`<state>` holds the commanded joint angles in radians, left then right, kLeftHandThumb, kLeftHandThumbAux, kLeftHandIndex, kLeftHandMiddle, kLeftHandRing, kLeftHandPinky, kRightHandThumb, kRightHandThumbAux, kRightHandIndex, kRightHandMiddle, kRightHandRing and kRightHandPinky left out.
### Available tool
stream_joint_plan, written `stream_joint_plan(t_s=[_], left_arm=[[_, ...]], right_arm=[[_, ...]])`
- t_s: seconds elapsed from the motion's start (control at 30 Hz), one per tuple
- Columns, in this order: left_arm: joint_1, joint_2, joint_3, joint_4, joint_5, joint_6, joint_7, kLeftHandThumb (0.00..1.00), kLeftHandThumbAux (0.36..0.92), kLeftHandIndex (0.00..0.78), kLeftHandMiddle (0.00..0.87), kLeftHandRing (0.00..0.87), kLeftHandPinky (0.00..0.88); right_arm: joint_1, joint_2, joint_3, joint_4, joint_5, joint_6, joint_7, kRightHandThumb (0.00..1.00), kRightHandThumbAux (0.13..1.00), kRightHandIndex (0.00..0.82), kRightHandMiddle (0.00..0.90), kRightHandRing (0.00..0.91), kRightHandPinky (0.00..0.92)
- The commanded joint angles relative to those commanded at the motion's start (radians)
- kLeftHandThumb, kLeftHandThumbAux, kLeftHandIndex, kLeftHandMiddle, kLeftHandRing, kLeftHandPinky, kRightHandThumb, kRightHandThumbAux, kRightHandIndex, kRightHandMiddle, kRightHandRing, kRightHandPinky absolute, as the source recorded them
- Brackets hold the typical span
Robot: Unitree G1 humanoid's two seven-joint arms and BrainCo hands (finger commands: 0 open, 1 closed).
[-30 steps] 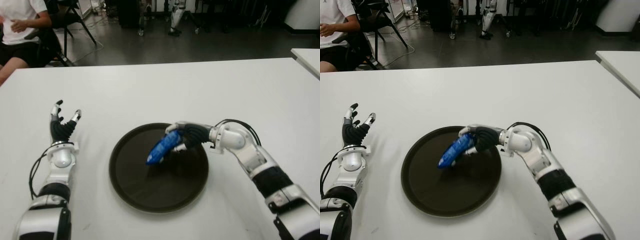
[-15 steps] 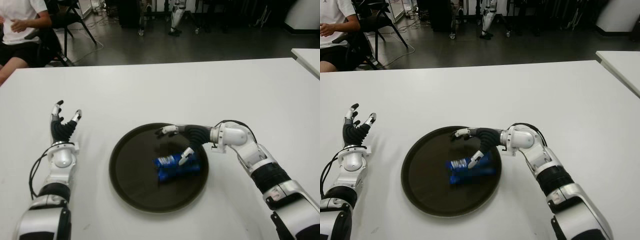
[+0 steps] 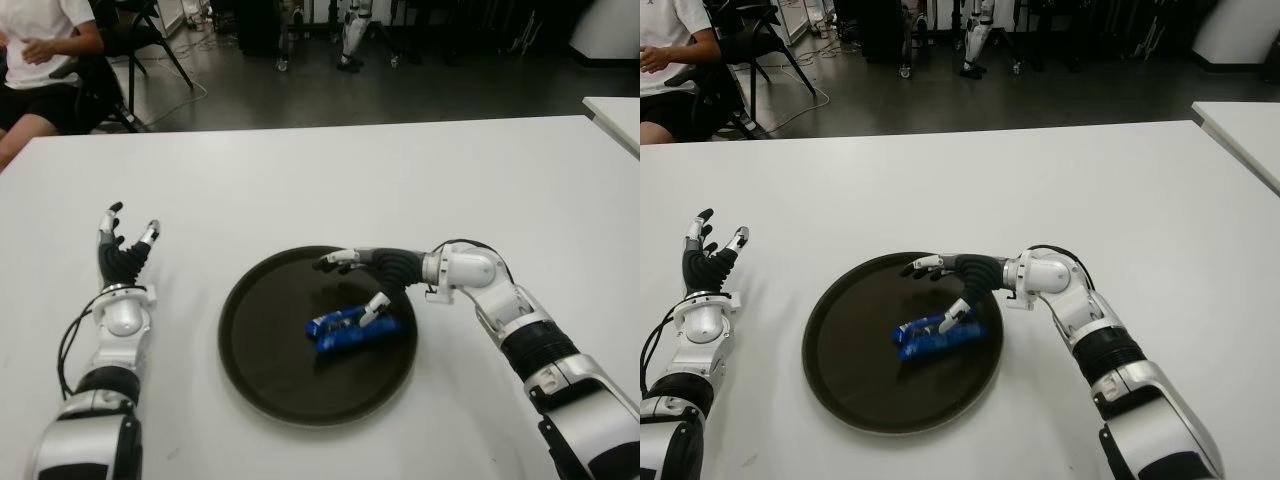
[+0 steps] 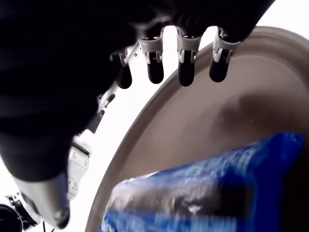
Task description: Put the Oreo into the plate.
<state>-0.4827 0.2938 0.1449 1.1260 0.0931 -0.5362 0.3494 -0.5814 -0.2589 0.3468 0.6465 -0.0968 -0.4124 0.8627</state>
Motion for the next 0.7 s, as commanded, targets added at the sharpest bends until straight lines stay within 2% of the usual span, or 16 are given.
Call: stream_joint_plan(t_s=[0.23, 0.47, 0.63, 0.7], left_arm=[[-0.002, 0.002, -0.002, 0.005, 0.004, 0.005, 0.009, 0.000, 0.591, 0.000, 0.000, 0.000, 0.000], [-0.001, 0.002, -0.002, 0.005, 0.004, -0.004, 0.003, 0.000, 0.580, 0.000, 0.000, 0.000, 0.000], [0.000, 0.001, 0.001, 0.005, -0.002, -0.009, -0.009, 0.000, 0.585, 0.000, 0.000, 0.000, 0.000], [-0.001, -0.001, 0.002, 0.005, -0.005, -0.008, -0.011, 0.000, 0.588, 0.000, 0.000, 0.000, 0.000]], right_arm=[[0.005, 0.001, -0.008, -0.008, -0.008, 0.009, -0.012, 0.000, 0.770, 0.076, 0.090, 0.076, 0.060], [0.002, -0.015, 0.005, -0.033, -0.049, 0.030, -0.025, 0.000, 0.712, 0.075, 0.087, 0.082, 0.061], [0.002, -0.016, -0.004, -0.033, -0.041, 0.032, -0.022, 0.000, 0.713, 0.073, 0.082, 0.074, 0.050], [-0.015, -0.011, -0.013, 0.011, -0.040, 0.010, -0.037, 0.000, 0.721, 0.072, 0.081, 0.072, 0.049]])
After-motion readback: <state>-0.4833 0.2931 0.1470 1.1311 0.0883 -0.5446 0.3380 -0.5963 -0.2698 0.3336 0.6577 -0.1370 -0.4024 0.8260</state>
